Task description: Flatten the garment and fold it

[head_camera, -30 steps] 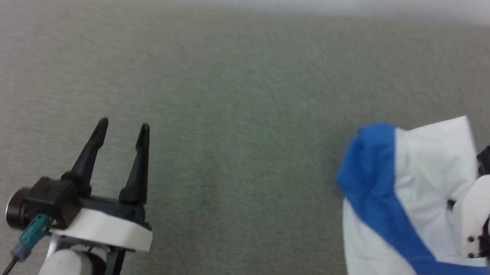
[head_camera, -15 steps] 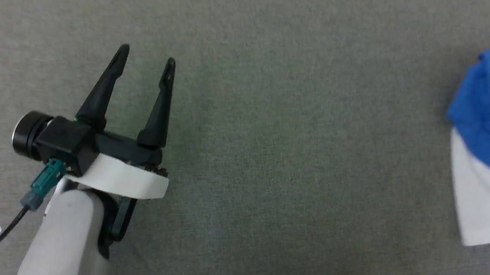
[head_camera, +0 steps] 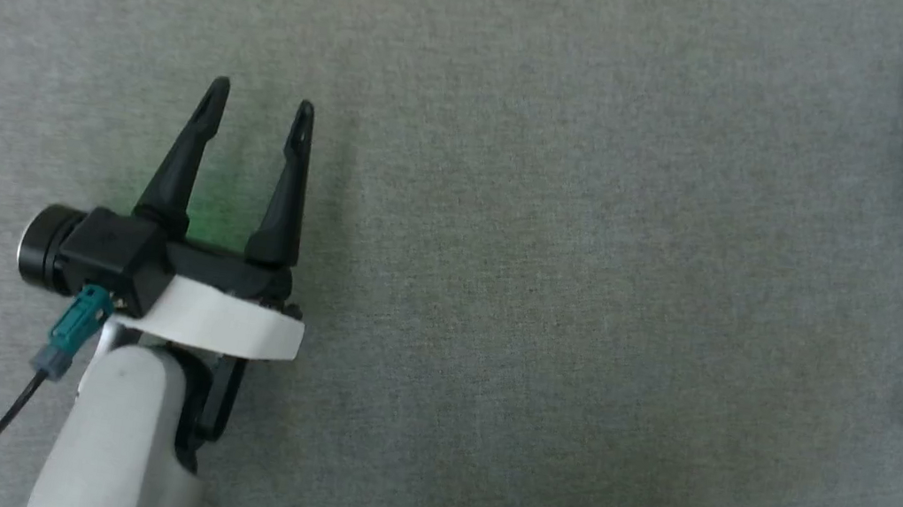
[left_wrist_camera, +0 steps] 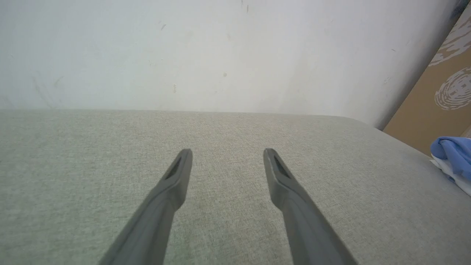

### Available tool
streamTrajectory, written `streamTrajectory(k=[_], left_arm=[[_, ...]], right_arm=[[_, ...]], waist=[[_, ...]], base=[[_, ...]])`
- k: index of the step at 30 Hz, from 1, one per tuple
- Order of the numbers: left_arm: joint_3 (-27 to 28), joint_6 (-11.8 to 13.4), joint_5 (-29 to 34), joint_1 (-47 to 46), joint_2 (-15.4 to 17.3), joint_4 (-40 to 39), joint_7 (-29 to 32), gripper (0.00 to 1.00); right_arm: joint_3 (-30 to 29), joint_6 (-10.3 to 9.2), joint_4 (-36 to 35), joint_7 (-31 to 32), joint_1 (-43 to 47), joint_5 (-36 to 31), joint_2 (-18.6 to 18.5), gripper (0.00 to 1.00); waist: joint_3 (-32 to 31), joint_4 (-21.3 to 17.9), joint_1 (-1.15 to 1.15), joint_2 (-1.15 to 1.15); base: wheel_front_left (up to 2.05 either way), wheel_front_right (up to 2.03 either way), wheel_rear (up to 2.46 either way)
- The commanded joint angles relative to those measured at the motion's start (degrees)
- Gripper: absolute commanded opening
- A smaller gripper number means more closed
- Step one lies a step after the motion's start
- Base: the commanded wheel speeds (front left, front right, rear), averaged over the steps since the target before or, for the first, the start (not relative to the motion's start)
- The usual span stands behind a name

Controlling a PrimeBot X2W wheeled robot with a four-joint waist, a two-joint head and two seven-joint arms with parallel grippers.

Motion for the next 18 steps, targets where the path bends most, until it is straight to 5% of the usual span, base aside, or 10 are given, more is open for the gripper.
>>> streamTrajectory(k=[1, 8, 18], left_arm=[[0.44, 0.02, -0.3, 0.93, -0.15, 0.3, -0.27, 1.0], [2.1, 0.95, -1.72, 5.53, -0.62, 1.57, -0.27, 1.0], [4.35, 3.28, -3.88, 12.32, -0.92, 2.48, -0.27, 1.0]], right_arm=[[-1.06, -0.12, -0.15, -1.95, 0.89, -1.62, -0.11, 1.0], [-4.93, -0.12, -3.0, -9.29, 8.27, -8.29, 1.62, 1.0], [1.66, -0.12, -14.61, -12.34, 21.69, -3.61, 11.8, 1.0]], waist=[[-3.09, 0.88, 0.0, 0.0], [-11.43, 2.32, 0.0, 0.0], [-20.66, 5.69, 0.0, 0.0]], base=[[0.0, 0.0, 0.0], [0.0, 0.0, 0.0], [0.0, 0.0, 0.0]])
